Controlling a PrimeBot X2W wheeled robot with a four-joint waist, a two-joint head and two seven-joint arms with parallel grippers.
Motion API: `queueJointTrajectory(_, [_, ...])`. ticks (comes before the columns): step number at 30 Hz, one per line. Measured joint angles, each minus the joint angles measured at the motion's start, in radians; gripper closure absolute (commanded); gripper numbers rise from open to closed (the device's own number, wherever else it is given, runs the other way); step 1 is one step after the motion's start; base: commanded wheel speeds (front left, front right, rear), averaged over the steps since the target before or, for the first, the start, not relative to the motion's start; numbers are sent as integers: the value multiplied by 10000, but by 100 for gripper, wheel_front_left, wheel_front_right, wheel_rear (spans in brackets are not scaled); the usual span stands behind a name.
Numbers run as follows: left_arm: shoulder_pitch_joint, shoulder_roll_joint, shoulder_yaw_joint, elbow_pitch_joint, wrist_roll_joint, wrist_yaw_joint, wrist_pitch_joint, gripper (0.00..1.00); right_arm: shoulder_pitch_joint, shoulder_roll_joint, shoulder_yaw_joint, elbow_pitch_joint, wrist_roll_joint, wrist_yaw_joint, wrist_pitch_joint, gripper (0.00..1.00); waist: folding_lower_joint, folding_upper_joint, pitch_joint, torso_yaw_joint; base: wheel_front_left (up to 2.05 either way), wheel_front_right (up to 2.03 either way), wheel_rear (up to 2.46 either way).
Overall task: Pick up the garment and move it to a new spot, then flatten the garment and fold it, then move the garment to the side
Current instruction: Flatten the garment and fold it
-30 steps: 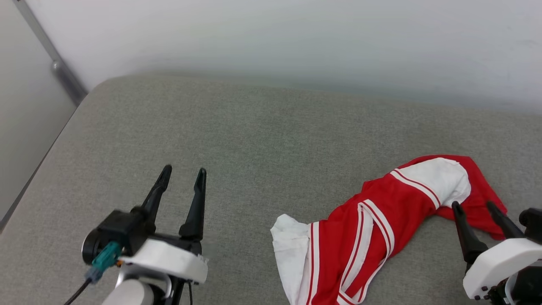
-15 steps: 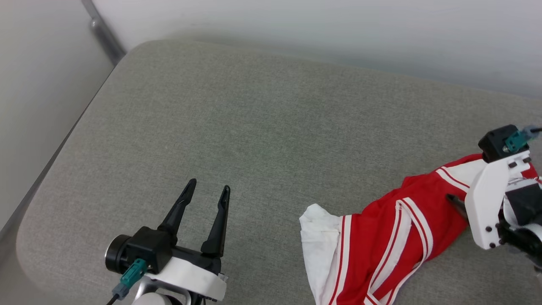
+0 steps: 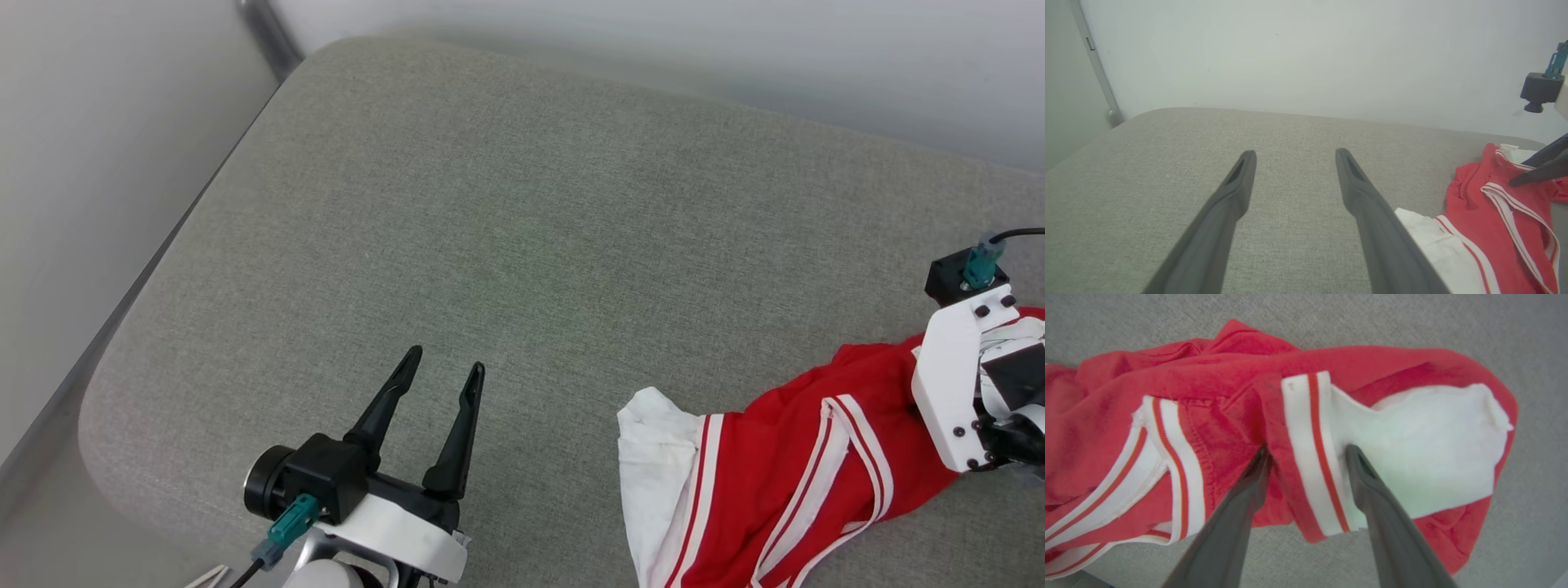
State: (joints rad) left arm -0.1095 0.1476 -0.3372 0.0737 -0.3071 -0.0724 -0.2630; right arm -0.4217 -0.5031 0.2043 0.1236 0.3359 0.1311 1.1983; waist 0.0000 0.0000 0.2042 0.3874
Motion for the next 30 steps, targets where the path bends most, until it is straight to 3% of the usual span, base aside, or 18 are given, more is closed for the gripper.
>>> queueJointTrajectory(1, [26, -21, 59, 25, 50, -59, -2, 0, 10, 2, 23, 33, 13, 0, -77, 100, 0, 0, -8, -24, 0, 0, 0])
queueJointTrajectory(9, [105, -56, 472, 221, 314, -263, 0, 0, 21, 46, -59, -343, 173, 0, -1398, 100, 0, 0, -228, -586, 0, 0, 0])
queueJointTrajectory(16, [385, -113, 708, 288, 412, -382, 0, 0, 1251, 238, -1101, -1950, 35, 0, -2867, 100, 0, 0, -612, -1358, 0, 0, 0])
queueJointTrajectory(17, [646, -121, 857, 305, 485, -420, -2, 0, 2596, 1147, -2821, -2899, -506, 0, -3937, 100, 0, 0, -813, -1874, 0, 0, 0])
queueJointTrajectory(18, [694, -109, 884, 320, 493, -422, 0, 0, 3033, 1402, -3168, -3114, -738, -2, -4082, 100, 0, 0, -857, -2009, 0, 0, 0])
queueJointTrajectory(24, [812, -36, 903, 433, 575, -476, -2, 0, 5299, 3214, -4844, -3710, -1758, 0, -5122, 100, 0, 0, -984, -2748, 0, 0, 0])
queueJointTrajectory(29, [802, -21, 918, 552, 571, -506, -2, 0, 6168, 4201, -5346, -2855, -2052, 2, -5649, 100, 0, 0, -1011, -3136, 0, 0, 0])
queueJointTrajectory(30, [798, -15, 911, 589, 571, -508, 0, 0, 6201, 4243, -5390, -2633, -2056, 0, -5647, 82, 0, 0, -1016, -3189, 0, 0, 0])
